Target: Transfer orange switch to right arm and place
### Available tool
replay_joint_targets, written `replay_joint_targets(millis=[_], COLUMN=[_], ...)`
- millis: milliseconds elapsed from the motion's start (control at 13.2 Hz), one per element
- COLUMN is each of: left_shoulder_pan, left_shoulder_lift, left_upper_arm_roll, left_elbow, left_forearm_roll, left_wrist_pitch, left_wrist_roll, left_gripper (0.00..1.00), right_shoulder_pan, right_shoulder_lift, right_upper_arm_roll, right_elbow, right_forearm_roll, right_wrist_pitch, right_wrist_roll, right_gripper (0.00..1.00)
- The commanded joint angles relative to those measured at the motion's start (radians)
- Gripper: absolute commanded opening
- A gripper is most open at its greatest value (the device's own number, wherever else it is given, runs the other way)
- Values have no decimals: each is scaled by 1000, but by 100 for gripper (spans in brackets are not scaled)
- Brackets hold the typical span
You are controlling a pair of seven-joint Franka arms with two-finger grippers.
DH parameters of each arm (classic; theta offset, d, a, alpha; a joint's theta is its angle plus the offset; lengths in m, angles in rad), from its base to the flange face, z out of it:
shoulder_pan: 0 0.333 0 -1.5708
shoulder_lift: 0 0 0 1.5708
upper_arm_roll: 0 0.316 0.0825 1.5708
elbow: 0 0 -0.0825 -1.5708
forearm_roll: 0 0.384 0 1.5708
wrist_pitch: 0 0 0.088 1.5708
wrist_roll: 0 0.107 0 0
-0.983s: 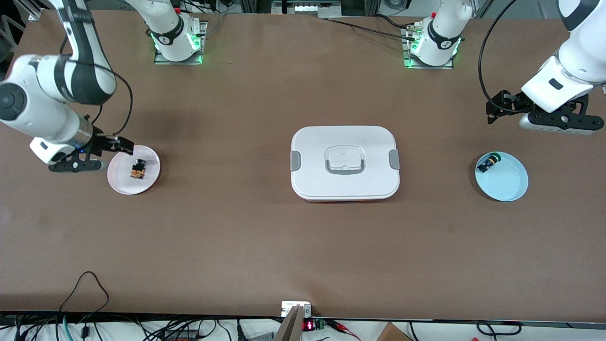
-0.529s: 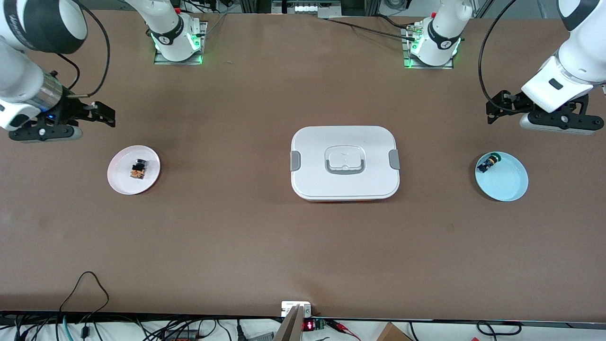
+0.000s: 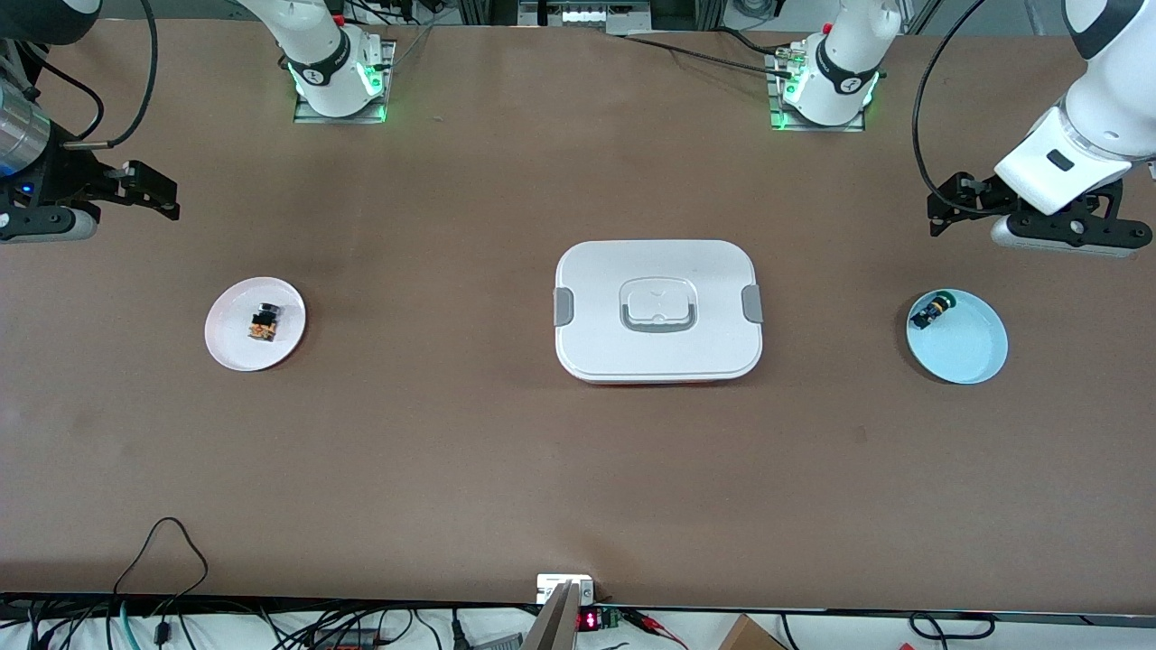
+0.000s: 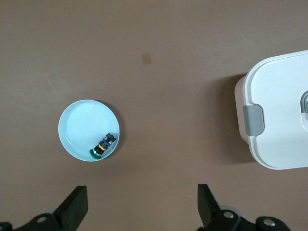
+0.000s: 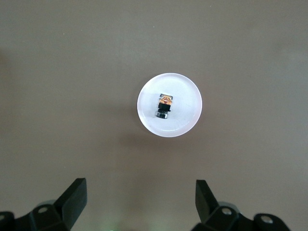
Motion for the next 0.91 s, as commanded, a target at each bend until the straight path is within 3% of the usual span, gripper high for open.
replay_joint_targets(millis=[0,832], left_shoulder_pan=[-2,0], left_shoulder_lift=[6,6], left_upper_arm_roll=[2,2], left_elbow=[20,20], left_forearm_roll=[-20,-20], left_wrist_pitch=[-17,-17], left_wrist_roll=[25,25], left_gripper=[100,100], right_shoulder_pan=[-1,-10], right_shoulder_lift=[22,62], right_upper_arm_roll=[-10,-12], right_elbow=[81,124], right_forearm_roll=[65,56], right_wrist_pitch=[-56,-49], right_wrist_roll=[-11,-3], right_gripper=[100,100])
